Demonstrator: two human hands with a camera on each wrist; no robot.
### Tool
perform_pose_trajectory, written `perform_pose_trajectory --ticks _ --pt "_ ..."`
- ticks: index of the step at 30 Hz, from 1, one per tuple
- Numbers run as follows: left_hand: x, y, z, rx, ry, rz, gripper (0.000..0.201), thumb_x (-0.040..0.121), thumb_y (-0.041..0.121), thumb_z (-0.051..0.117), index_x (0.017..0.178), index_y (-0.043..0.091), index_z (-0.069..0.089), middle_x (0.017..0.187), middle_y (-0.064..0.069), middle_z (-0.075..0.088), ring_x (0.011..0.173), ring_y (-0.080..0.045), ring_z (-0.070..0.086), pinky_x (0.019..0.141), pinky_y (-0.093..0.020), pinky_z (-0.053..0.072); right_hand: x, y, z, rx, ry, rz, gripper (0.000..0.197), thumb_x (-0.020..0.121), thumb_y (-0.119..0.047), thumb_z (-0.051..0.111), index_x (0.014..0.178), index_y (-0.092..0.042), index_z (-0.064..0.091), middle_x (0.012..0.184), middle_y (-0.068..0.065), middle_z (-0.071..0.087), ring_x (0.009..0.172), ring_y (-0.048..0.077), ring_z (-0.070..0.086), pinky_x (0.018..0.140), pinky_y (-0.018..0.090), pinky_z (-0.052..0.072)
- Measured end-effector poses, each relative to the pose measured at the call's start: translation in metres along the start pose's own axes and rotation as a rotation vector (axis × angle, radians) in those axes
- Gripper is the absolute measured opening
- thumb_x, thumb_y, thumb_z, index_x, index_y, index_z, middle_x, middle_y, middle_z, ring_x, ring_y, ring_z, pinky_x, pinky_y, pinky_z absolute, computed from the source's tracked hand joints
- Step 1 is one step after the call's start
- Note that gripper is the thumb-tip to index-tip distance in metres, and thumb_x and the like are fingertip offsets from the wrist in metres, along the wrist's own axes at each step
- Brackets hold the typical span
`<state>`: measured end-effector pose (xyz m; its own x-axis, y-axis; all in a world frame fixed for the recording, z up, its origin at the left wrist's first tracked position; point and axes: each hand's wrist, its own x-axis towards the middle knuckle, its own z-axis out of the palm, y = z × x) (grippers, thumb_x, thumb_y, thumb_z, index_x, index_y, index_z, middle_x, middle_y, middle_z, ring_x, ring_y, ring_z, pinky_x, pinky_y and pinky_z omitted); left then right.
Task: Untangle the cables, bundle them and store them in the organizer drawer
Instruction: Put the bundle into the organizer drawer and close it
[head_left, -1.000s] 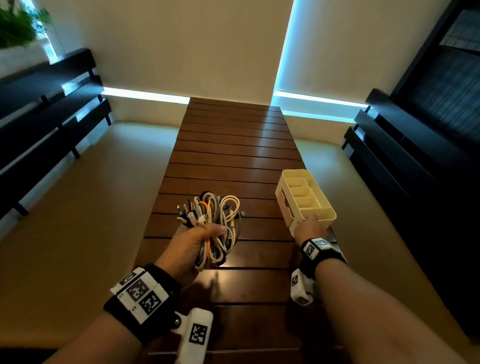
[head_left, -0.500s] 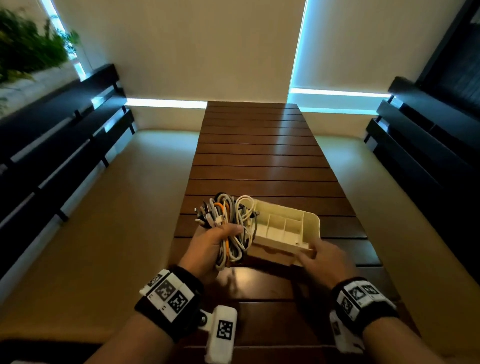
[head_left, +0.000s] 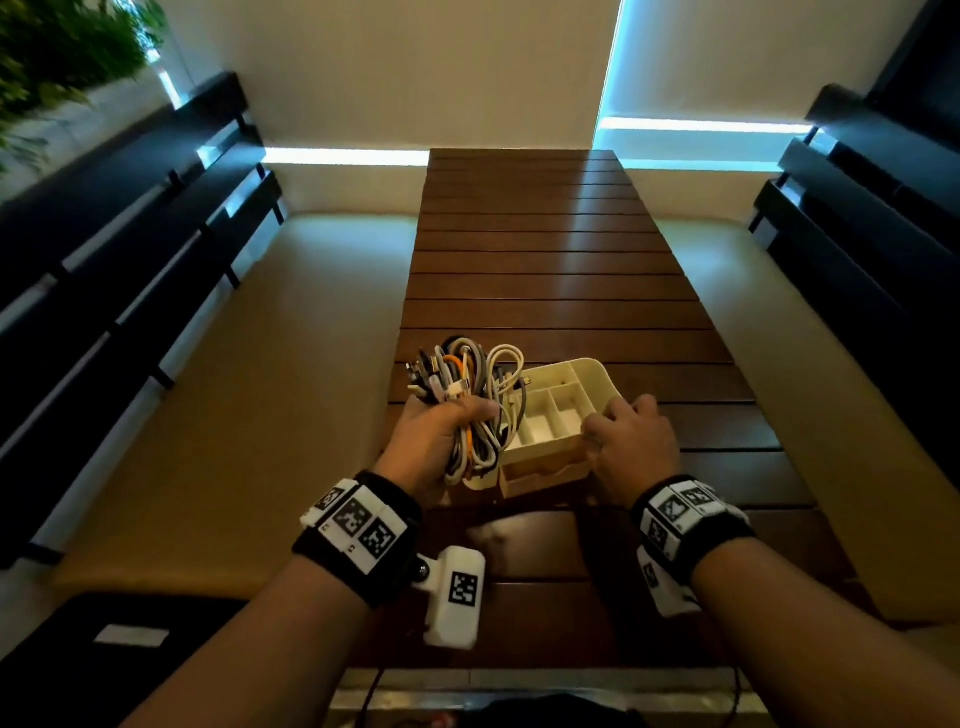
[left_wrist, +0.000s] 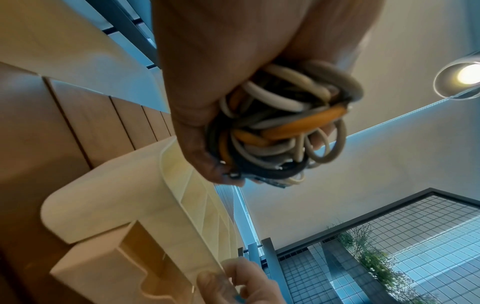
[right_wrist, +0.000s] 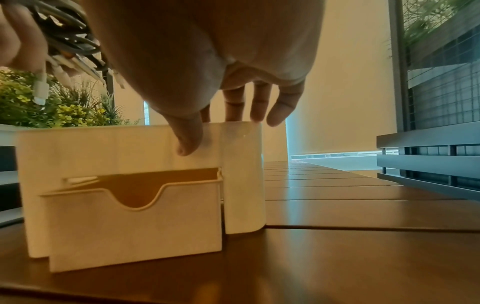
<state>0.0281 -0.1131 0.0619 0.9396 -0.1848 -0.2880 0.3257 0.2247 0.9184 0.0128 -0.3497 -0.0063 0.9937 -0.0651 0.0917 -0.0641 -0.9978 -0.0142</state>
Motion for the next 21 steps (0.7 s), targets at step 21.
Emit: perform_pose_trajectory --ticks 21 --pt "-0.017 0.005 -0.029 0.081 -0.047 0.093 0.038 0.082 -0.004 0.067 0.119 0.002 0.063 0.099 -0.016 0.074 0.089 -0.031 0.073 0.070 -0.036 0.057 -0.052 -0.023 -0.002 0.330 -0.312 0.062 0.034 0.099 -0.039 0.051 0.132 -0.032 0.052 0.109 0.004 0.067 0.099 0.026 0.064 0.087 0.041 0.056"
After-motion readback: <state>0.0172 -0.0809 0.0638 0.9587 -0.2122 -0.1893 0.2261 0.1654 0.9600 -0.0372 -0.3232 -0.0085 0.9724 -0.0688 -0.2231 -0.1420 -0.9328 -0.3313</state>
